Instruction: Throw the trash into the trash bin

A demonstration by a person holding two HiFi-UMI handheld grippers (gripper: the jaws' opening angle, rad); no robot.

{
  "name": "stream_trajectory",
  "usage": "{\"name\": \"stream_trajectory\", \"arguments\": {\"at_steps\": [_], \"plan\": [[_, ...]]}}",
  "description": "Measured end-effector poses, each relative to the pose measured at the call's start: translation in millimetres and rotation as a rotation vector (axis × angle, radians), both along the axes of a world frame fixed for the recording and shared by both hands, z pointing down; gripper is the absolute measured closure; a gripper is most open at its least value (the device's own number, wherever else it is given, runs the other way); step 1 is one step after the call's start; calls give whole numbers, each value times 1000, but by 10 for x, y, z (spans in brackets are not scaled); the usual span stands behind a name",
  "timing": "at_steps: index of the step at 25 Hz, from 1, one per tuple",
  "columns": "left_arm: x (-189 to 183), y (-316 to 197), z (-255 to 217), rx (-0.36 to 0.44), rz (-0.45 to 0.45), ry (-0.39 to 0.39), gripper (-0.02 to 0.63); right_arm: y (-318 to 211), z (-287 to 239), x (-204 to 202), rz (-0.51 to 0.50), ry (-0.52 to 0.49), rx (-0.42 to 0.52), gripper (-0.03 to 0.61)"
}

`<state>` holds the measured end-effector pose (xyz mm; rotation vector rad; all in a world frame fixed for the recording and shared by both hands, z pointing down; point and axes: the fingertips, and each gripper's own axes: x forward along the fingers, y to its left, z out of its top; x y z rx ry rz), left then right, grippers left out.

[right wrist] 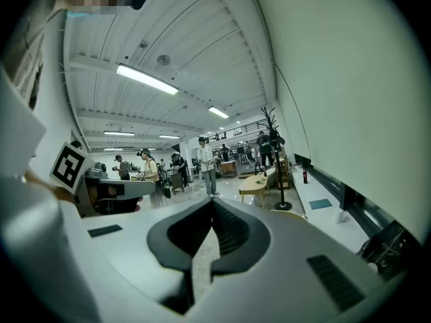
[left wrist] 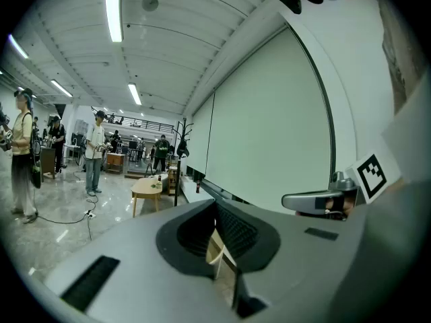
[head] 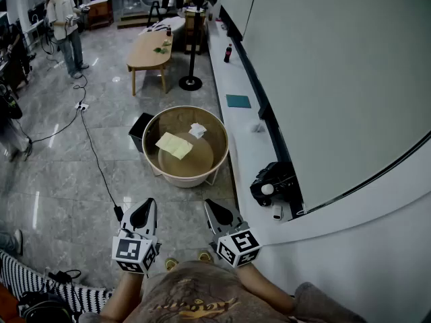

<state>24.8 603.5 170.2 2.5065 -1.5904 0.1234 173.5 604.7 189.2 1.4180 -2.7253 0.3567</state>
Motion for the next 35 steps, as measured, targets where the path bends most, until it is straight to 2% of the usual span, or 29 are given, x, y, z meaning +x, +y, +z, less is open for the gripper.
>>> {"name": "stream_trajectory", "arguments": {"at_steps": [9, 15, 23, 30, 35], "plan": [[-83, 30, 46, -18, 0, 1, 595, 106, -35, -121, -45, -20, 17, 560], [-237, 44, 94, -21, 7, 1, 595, 163, -21, -184, -21, -15, 15, 559], [-346, 111, 198, -24, 66, -8, 595, 269, 57, -279, 28, -38, 18, 560], [-456, -112, 284, -32, 77, -11, 595, -3, 147, -407, 44, -26, 11, 560], [-500, -448, 298, -25, 87, -15, 595, -354, 196, -452, 49, -18, 11, 560]]}}
